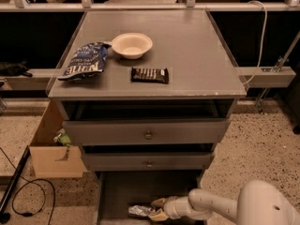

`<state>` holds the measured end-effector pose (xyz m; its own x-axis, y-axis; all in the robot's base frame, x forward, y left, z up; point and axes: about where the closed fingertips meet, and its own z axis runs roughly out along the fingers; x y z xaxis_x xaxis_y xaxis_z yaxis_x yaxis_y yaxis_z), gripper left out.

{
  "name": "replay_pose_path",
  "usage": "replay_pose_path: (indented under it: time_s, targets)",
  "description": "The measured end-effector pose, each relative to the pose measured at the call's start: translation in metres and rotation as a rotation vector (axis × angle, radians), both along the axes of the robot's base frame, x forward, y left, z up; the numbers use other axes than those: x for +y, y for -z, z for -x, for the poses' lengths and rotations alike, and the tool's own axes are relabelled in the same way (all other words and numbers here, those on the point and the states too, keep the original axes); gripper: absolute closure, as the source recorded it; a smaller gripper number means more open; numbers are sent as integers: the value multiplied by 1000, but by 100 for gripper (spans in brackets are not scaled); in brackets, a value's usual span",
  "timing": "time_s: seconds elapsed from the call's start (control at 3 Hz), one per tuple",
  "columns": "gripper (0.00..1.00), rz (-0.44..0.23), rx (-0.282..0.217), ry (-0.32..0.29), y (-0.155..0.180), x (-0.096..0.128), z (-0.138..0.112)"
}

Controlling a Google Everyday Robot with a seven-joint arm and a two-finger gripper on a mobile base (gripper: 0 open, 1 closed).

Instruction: Pick redbull can from bottom drawer and place on counter

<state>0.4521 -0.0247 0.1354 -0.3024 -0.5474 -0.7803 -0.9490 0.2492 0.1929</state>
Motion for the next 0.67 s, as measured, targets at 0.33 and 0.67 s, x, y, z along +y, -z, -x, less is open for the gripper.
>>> replay_pose_path:
  time_s: [0.33,0.67]
  targets:
    - [100,-10,-41,-6,-38,-16,6]
    - [100,-18,-89,-13,-77,-28,10]
